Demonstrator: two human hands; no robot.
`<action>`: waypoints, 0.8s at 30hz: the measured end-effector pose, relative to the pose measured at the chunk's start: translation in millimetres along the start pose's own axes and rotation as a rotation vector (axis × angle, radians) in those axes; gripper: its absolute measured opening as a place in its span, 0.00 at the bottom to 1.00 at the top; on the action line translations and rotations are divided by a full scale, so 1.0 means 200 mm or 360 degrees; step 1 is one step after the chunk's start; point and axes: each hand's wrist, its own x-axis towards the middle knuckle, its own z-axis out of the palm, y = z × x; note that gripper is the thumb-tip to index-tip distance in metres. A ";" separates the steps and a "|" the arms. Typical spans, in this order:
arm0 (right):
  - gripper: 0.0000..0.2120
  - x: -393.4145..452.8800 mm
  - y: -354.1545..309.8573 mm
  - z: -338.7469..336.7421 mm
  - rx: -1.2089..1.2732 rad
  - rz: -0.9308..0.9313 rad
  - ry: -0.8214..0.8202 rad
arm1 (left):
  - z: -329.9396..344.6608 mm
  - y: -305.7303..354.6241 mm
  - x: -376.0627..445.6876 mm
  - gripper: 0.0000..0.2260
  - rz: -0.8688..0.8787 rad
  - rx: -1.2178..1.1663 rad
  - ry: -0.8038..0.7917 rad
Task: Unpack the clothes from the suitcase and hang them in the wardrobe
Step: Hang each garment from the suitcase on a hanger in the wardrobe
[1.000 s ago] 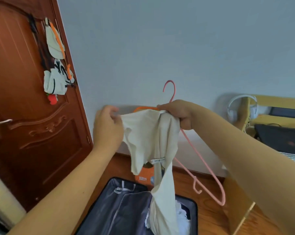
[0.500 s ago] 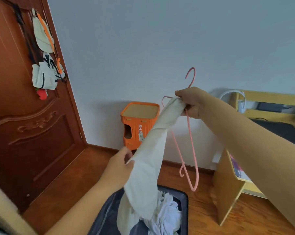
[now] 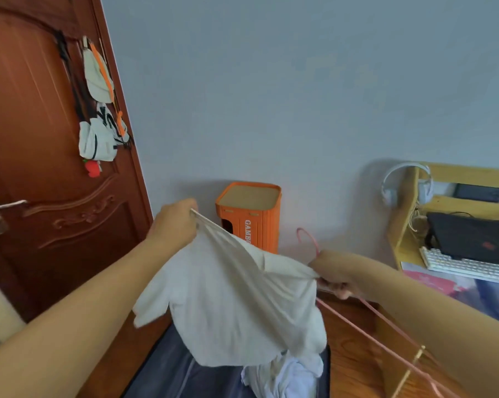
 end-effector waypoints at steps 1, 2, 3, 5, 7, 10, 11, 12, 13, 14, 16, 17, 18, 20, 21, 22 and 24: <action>0.13 -0.01 0.01 0.01 -0.0104 -0.0032 -0.0006 | 0.00 0.03 0.01 0.14 -0.0085 -0.0468 -0.0033; 0.14 -0.02 0.02 0.01 -0.0194 -0.0074 0.0039 | 0.00 0.09 -0.01 0.15 -0.0104 -0.0789 -0.0065; 0.15 -0.02 0.01 -0.01 -0.0269 -0.0136 0.0137 | -0.01 0.15 -0.03 0.15 -0.0060 -0.1023 -0.0131; 0.12 -0.04 -0.04 -0.04 -0.0296 -0.0368 0.0317 | -0.03 0.27 -0.11 0.11 -0.0051 -0.1512 -0.0439; 0.10 -0.07 -0.12 -0.06 0.0029 -0.0728 0.0286 | -0.06 0.35 -0.16 0.06 -0.0034 -0.1794 -0.0757; 0.22 -0.12 -0.23 -0.02 0.0552 -0.1189 -0.0072 | -0.11 0.41 -0.21 0.06 0.0048 -0.1795 -0.0961; 0.23 -0.12 -0.25 0.01 0.0633 -0.1273 -0.0204 | -0.12 0.44 -0.22 0.05 0.0092 -0.1746 -0.0964; 0.22 -0.13 -0.27 0.04 0.0666 -0.1323 -0.0315 | -0.12 0.44 -0.23 0.05 0.0156 -0.1656 -0.0948; 0.20 -0.13 -0.29 0.06 0.0662 -0.1371 -0.0375 | -0.13 0.44 -0.23 0.03 0.0234 -0.1496 -0.0927; 0.15 -0.13 -0.30 0.08 0.0654 -0.1410 -0.0378 | -0.14 0.43 -0.23 0.02 0.0322 -0.1339 -0.0926; 0.08 -0.13 -0.30 0.09 0.0667 -0.1445 -0.0276 | -0.12 0.35 -0.22 0.14 0.0428 -0.1108 -0.0923; 0.08 -0.14 -0.30 0.08 0.0666 -0.1447 -0.0175 | -0.11 0.30 -0.23 0.18 0.0396 -0.0965 -0.0855; 0.08 -0.15 -0.30 0.07 0.0646 -0.1441 -0.0034 | -0.09 0.26 -0.24 0.19 0.0349 -0.0761 -0.0730; 0.08 -0.13 -0.29 0.03 0.0561 -0.1377 0.0293 | -0.03 0.14 -0.26 0.17 0.0247 -0.0281 -0.0409; 0.07 -0.10 -0.28 0.00 0.0542 -0.1315 0.0459 | -0.01 0.07 -0.27 0.16 0.0167 -0.0128 -0.0308; 0.08 -0.07 -0.25 -0.05 0.0545 -0.1239 0.0611 | 0.02 -0.01 -0.28 0.15 0.0064 -0.0044 -0.0250; 0.08 0.00 -0.18 -0.13 0.0512 -0.1107 0.0789 | 0.05 -0.14 -0.31 0.13 -0.0127 -0.0061 -0.0227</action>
